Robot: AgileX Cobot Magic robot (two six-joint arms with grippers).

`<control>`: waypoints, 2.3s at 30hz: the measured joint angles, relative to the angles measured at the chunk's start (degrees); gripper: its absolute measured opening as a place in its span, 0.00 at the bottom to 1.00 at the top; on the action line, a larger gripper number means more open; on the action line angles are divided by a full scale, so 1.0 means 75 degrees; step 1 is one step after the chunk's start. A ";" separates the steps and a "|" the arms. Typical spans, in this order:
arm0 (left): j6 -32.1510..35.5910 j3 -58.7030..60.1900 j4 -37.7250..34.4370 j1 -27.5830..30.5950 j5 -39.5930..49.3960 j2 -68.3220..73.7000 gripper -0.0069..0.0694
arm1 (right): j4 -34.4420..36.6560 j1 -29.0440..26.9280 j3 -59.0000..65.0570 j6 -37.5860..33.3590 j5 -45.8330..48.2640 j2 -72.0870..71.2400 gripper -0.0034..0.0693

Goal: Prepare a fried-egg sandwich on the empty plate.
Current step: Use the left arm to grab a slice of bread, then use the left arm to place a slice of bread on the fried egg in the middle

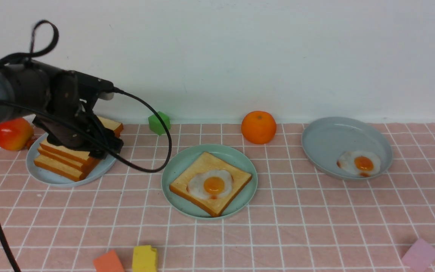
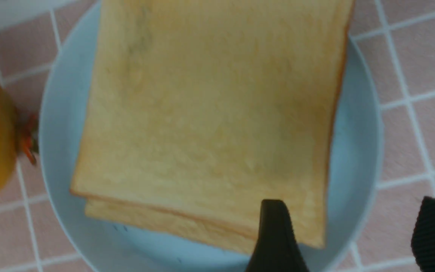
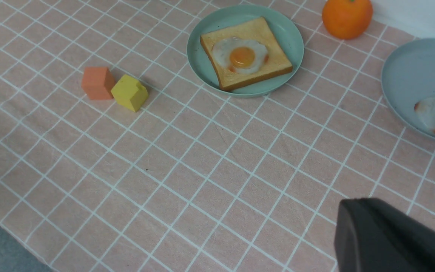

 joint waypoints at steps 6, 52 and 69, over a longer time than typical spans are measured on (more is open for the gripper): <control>0.0000 -0.0007 0.0425 0.0000 -0.0221 0.0340 0.66 | 0.0095 0.0000 0.0000 0.0006 0.0000 0.0000 0.06; -0.0759 -0.0062 -0.0513 -0.4191 0.1119 -0.0372 0.10 | -0.0070 0.0000 0.0000 0.0400 0.0846 0.0000 0.10; -0.1403 -0.0062 -0.0095 -0.4191 0.0520 0.0090 0.10 | -0.0054 0.0000 0.0000 0.0400 0.0849 0.0000 0.12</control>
